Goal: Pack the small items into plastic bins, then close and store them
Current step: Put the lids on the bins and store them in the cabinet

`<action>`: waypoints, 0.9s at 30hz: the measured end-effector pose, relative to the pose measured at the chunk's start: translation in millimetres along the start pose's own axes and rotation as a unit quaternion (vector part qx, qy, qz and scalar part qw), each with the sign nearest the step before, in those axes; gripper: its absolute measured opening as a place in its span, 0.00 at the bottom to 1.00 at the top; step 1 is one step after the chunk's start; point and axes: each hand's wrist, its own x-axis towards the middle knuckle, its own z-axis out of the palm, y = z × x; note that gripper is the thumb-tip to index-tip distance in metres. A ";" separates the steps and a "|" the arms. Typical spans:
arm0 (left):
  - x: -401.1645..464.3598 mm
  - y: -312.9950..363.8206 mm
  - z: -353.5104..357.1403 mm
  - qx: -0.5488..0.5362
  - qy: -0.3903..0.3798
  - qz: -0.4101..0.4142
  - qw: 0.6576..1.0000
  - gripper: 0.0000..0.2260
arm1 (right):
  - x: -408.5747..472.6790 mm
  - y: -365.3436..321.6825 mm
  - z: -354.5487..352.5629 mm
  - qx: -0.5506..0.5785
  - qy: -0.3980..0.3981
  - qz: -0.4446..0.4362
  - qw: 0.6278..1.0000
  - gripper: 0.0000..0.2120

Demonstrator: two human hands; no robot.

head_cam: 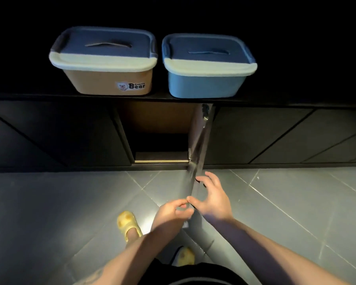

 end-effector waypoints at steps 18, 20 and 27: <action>49.4 36.1 60.5 0.176 -0.082 0.083 0.977 0.15 | -23.4 62.8 -63.5 -0.079 0.083 0.152 0.982 0.24; 51.4 35.4 34.4 0.151 -0.046 0.065 0.985 0.15 | -18.9 47.0 -48.4 -0.096 0.083 0.121 0.985 0.27; 62.6 48.4 -88.6 0.112 0.112 0.031 0.987 0.16 | 53.8 -46.8 -4.2 -0.046 -0.060 -0.055 0.996 0.21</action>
